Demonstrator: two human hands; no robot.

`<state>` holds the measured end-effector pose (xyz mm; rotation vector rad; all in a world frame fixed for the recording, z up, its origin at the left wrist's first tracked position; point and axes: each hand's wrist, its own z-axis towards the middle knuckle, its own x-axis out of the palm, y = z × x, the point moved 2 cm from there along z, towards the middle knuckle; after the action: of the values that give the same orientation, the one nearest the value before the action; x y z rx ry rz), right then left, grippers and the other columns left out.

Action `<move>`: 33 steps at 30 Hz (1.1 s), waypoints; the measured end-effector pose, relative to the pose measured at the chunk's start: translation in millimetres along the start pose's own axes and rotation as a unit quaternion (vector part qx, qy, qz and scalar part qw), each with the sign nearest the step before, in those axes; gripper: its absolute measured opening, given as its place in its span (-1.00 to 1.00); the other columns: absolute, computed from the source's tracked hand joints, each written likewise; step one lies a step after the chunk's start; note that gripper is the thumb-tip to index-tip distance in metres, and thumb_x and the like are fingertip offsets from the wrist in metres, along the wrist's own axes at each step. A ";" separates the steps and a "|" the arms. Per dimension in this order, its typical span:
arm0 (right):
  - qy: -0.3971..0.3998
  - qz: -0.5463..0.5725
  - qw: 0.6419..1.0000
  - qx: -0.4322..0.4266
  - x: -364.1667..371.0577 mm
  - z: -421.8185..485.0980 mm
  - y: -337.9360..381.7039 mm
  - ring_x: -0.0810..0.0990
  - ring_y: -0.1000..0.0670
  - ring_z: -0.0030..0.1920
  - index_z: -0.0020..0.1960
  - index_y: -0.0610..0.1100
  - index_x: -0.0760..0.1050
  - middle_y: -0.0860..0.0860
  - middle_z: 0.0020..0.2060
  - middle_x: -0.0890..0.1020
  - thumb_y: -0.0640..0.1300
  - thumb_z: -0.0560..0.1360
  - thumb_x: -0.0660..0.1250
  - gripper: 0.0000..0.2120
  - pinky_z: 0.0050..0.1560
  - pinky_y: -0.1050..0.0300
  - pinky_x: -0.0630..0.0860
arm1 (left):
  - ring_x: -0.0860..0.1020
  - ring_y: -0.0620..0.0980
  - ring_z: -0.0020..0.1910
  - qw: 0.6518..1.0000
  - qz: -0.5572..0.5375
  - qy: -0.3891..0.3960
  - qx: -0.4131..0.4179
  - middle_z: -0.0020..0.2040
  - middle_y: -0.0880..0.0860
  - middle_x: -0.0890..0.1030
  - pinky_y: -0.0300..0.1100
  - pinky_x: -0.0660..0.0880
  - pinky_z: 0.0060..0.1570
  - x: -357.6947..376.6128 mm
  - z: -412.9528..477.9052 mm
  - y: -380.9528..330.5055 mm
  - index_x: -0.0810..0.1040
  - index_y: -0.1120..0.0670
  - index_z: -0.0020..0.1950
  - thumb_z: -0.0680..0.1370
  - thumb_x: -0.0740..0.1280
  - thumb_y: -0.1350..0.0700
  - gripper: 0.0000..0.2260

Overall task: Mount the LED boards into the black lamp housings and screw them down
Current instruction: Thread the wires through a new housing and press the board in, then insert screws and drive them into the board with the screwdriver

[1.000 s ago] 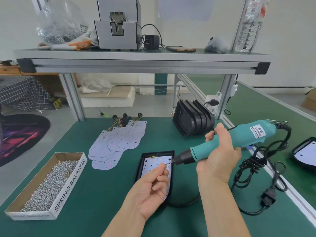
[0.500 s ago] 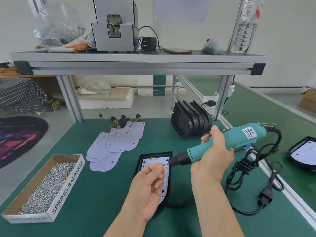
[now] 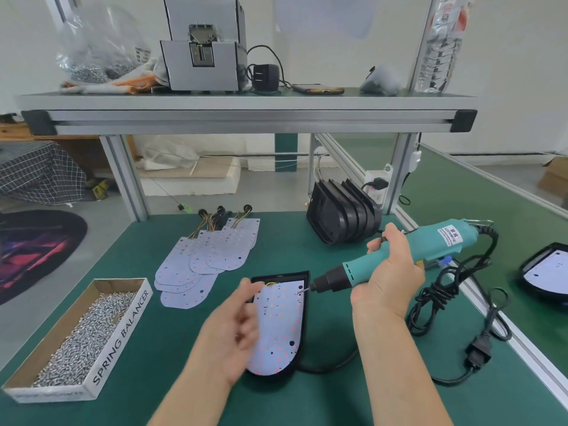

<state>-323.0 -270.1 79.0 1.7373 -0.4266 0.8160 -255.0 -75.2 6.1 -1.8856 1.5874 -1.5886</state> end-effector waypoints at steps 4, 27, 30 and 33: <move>0.015 -0.017 0.999 -0.043 4.8 11.1 1.2 0.51 0.10 -0.44 -0.06 -0.06 0.39 0.14 -0.50 0.56 -0.18 0.46 0.47 -0.76 -0.39 0.26 0.48 | 0.19 -0.03 -0.42 0.881 0.433 -0.177 0.075 -0.40 -0.05 0.26 -0.16 0.12 -0.40 -32.8 30.1 -28.1 0.48 0.14 -0.22 0.45 0.46 -0.21 -0.57; 0.147 -0.234 0.943 -0.185 13.2 27.2 -44.6 0.49 -0.14 -0.37 -0.26 -0.34 0.42 -0.34 -0.36 0.53 -0.08 0.38 0.47 -0.65 -0.30 -0.03 0.50 | 0.68 0.09 -0.05 0.870 0.485 -0.081 -0.038 -0.07 0.10 0.72 -0.12 0.56 0.04 8.8 69.8 5.8 0.70 0.17 -0.07 0.37 0.58 0.08 -0.76; 0.151 -0.237 0.941 -0.186 13.4 28.1 -44.4 0.49 -0.13 -0.37 -0.24 -0.37 0.42 -0.34 -0.36 0.53 -0.08 0.38 0.47 -0.63 -0.30 -0.02 0.49 | 0.67 0.06 -0.05 0.870 0.484 -0.081 -0.040 -0.06 0.09 0.71 -0.19 0.53 -0.11 6.9 72.7 5.5 0.69 0.17 -0.06 0.38 0.58 0.06 -0.75; 0.150 -0.247 0.938 -0.189 13.1 28.6 -45.2 0.50 -0.13 -0.36 -0.25 -0.36 0.43 -0.30 -0.37 0.54 -0.08 0.38 0.47 -0.64 -0.28 -0.09 0.52 | 0.66 0.04 -0.09 0.872 0.481 -0.080 -0.041 -0.07 0.07 0.71 -0.22 0.48 -0.21 6.7 72.9 6.2 0.69 0.15 -0.07 0.37 0.58 0.06 -0.76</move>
<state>-275.8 -281.0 52.9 1.2535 0.0664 0.5716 -201.2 -115.6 -23.4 -0.8906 2.0323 -0.8898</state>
